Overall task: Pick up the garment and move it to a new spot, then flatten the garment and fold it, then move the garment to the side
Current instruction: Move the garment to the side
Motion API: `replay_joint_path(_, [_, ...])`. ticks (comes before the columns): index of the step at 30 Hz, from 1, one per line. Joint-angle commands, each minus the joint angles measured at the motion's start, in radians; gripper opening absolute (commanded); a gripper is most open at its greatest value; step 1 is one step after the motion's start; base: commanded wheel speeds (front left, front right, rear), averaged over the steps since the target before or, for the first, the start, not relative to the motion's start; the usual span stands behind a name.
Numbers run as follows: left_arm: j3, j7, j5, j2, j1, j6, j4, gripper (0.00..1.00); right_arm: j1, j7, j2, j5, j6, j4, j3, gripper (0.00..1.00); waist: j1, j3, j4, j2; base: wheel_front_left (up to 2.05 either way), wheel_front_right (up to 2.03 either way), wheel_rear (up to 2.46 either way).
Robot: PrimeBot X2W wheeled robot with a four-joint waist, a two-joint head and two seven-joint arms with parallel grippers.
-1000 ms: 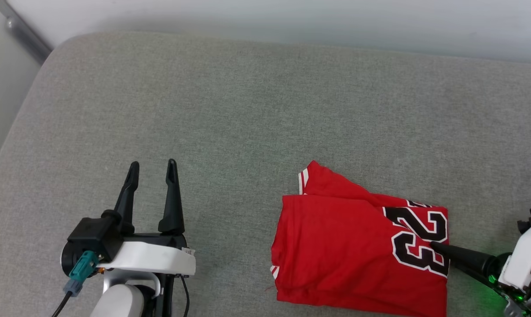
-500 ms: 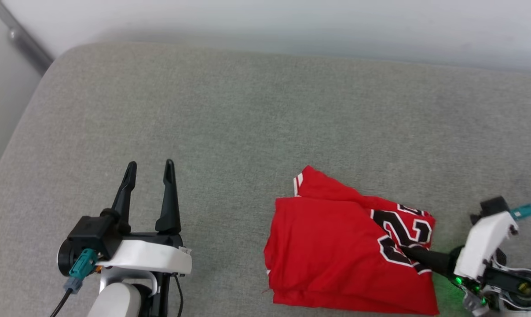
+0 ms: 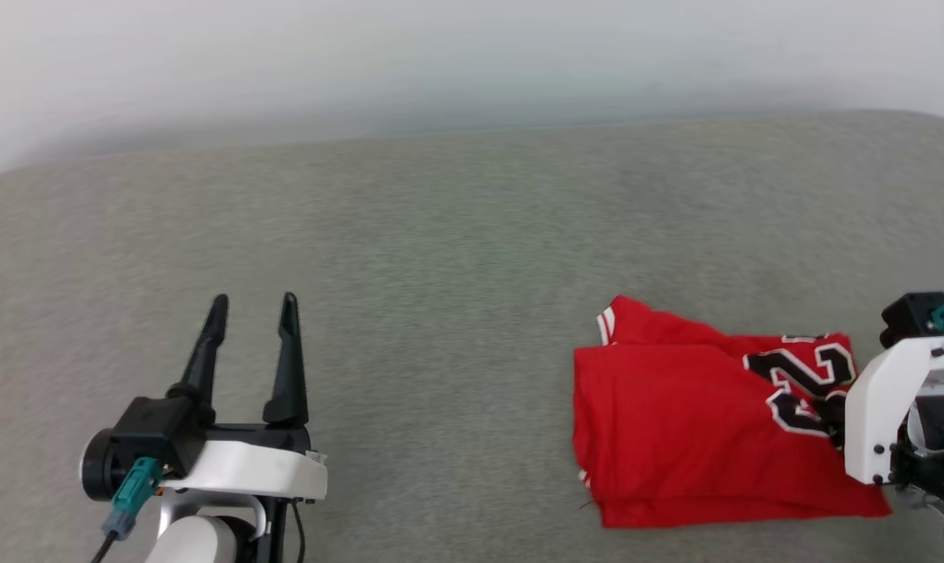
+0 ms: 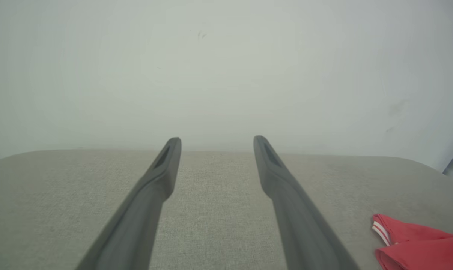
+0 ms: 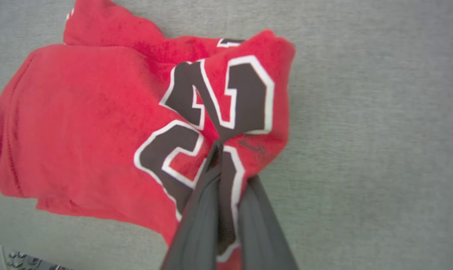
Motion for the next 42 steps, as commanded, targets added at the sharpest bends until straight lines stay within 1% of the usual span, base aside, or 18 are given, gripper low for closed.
replay_joint_path(1, [0.001, 0.003, 0.006, 0.006, 0.001, 0.003, -0.009, 1.00, -0.018, -0.019, -0.009, -0.020, -0.001, 0.006, 0.004, 0.00, -0.0001, 0.018, -0.088, -0.0001, 0.00, 0.00, 0.00])
replay_joint_path(4, [-0.006, 0.014, 0.012, 0.018, -0.016, -0.001, -0.029, 1.00, -0.054, -0.058, -0.035, -0.061, -0.001, 0.043, 0.005, 0.00, -0.0001, 0.049, -0.158, -0.0001, 0.00, 0.00, 0.00])
replay_joint_path(6, [-0.015, 0.025, 0.020, 0.024, -0.031, -0.001, -0.046, 1.00, -0.080, -0.092, -0.036, -0.079, -0.001, 0.072, 0.001, 0.00, -0.0001, 0.078, -0.203, -0.0001, 0.00, 0.00, 0.00])
replay_joint_path(7, [-0.020, 0.045, 0.024, 0.037, -0.064, -0.012, -0.076, 1.00, -0.130, -0.154, -0.053, -0.108, -0.001, 0.123, -0.019, 0.00, -0.0001, 0.135, -0.253, -0.0001, 0.00, 0.00, 0.00])
replay_joint_path(10, [-0.032, 0.069, 0.043, 0.046, -0.115, -0.018, -0.114, 1.00, -0.191, -0.221, -0.076, -0.128, -0.001, 0.181, -0.049, 0.00, -0.0001, 0.208, -0.283, -0.0001, 0.00, 0.00, 0.00])
replay_joint_path(14, [-0.047, 0.098, 0.072, 0.070, -0.191, -0.029, -0.155, 1.00, -0.278, -0.309, -0.104, -0.167, -0.001, 0.261, -0.120, 0.00, -0.0001, 0.306, -0.296, -0.0001, 0.00, 0.00, 0.00])
replay_joint_path(19, [-0.054, 0.130, 0.102, 0.092, -0.271, -0.036, -0.207, 1.00, -0.387, -0.417, -0.145, -0.227, -0.001, 0.313, -0.215, 0.00, -0.0001, 0.416, -0.288, -0.0001, 0.00, 0.00, 0.00])
replay_joint_path(24, [-0.061, 0.156, 0.125, 0.116, -0.327, -0.049, -0.228, 1.00, -0.461, -0.501, -0.138, -0.258, -0.001, 0.373, -0.281, 0.00, -0.0001, 0.489, -0.272, -0.0001, 0.00, 0.00, 0.00])
replay_joint_path(27, [-0.064, 0.164, 0.131, 0.124, -0.342, -0.051, -0.232, 1.00, -0.480, -0.554, -0.114, -0.280, -0.001, 0.414, -0.294, 0.00, -0.0001, 0.510, -0.265, -0.0001, 0.00, 0.00, 0.00])
replay_joint_path(28, [-0.064, 0.165, 0.133, 0.125, -0.345, -0.051, -0.232, 1.00, -0.487, -0.577, -0.106, -0.287, -0.001, 0.428, -0.303, 0.21, -0.0001, 0.515, -0.263, -0.0001, 0.00, 0.00, 0.00])
replay_joint_path(29, [-0.064, 0.166, 0.133, 0.126, -0.347, -0.051, -0.230, 1.00, -0.490, -0.592, -0.094, -0.294, -0.001, 0.448, -0.313, 0.33, -0.0001, 0.517, -0.263, -0.0001, 0.00, 0.00, 0.00])
replay_joint_path(30, [-0.064, 0.166, 0.131, 0.125, -0.348, -0.050, -0.227, 1.00, -0.493, -0.608, -0.084, -0.303, 0.000, 0.465, -0.317, 0.39, -0.0001, 0.517, -0.262, -0.0001, 0.00, 0.00, 0.00])
replay_joint_path(31, [-0.063, 0.168, 0.132, 0.128, -0.347, -0.048, -0.223, 1.00, -0.498, -0.629, -0.081, -0.313, 0.000, 0.477, -0.325, 0.90, -0.0001, 0.516, -0.261, -0.0001, 0.00, 0.00, 0.00])
replay_joint_path(32, [-0.063, 0.166, 0.129, 0.127, -0.345, -0.048, -0.218, 1.00, -0.500, -0.644, -0.077, -0.322, 0.000, 0.491, -0.331, 1.00, -0.0001, 0.511, -0.261, -0.0001, 0.00, 0.00, 0.00])
replay_joint_path(35, [-0.057, 0.151, 0.117, 0.125, -0.325, -0.044, -0.194, 1.00, -0.489, -0.692, -0.074, -0.342, -0.001, 0.516, -0.342, 1.00, -0.0001, 0.478, -0.260, -0.0001, 0.00, 0.00, 0.00])
replay_joint_path(37, [-0.054, 0.136, 0.106, 0.120, -0.305, -0.041, -0.172, 1.00, -0.473, -0.730, -0.081, -0.359, -0.001, 0.511, -0.343, 1.00, -0.0001, 0.442, -0.258, -0.0001, 0.00, 0.00, 0.00])
replay_joint_path(42, [-0.041, 0.094, 0.075, 0.101, -0.245, -0.026, -0.116, 1.00, -0.407, -0.826, -0.081, -0.398, -0.001, 0.431, -0.319, 1.00, -0.0001, 0.335, -0.249, -0.0001, 0.00, 0.00, 0.00])
